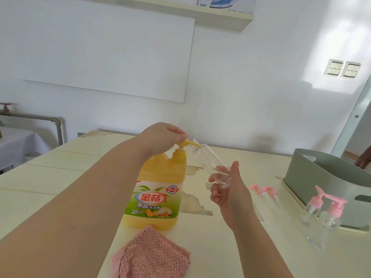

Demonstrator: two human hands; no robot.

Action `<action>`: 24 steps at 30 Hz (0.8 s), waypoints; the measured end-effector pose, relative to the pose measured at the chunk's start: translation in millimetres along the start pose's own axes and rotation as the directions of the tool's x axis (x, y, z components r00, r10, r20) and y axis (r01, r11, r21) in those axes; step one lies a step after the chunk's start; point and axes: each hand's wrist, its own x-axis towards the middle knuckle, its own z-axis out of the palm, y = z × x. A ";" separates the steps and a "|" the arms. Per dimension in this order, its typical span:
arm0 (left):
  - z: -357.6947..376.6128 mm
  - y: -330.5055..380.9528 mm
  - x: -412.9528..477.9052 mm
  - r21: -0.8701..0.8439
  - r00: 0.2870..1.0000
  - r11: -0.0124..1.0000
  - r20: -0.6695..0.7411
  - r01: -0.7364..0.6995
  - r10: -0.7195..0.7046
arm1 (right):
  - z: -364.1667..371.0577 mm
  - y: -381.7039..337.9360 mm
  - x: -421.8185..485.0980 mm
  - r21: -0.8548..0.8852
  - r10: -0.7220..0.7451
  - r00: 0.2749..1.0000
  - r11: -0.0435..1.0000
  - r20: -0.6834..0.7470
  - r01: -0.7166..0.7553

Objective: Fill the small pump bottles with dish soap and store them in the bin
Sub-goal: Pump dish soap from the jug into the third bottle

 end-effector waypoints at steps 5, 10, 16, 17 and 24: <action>-0.7 2.7 -2.5 -0.080 0.999 0.997 -0.037 0.004 -0.007 | 0.8 -2.3 0.2 0.088 -0.020 0.999 0.996 0.042 0.016; 0.0 -0.2 -1.4 -0.107 0.997 0.994 -0.071 -0.011 0.003 | 0.0 -3.4 1.1 0.114 -0.030 0.998 0.993 0.061 0.023; 2.5 -3.2 1.2 0.004 0.995 1.000 -0.100 -0.029 0.029 | -2.1 -0.4 4.0 0.141 -0.022 0.998 0.990 0.066 0.013; 2.9 -3.4 1.3 0.022 0.995 0.999 -0.096 -0.026 0.028 | -2.5 0.3 4.0 0.148 -0.018 0.998 0.989 0.068 0.008; -0.1 -4.3 0.5 0.052 0.998 0.998 -0.057 -0.020 0.023 | 4.9 2.6 -1.6 0.183 -0.011 1.000 0.983 -0.016 0.013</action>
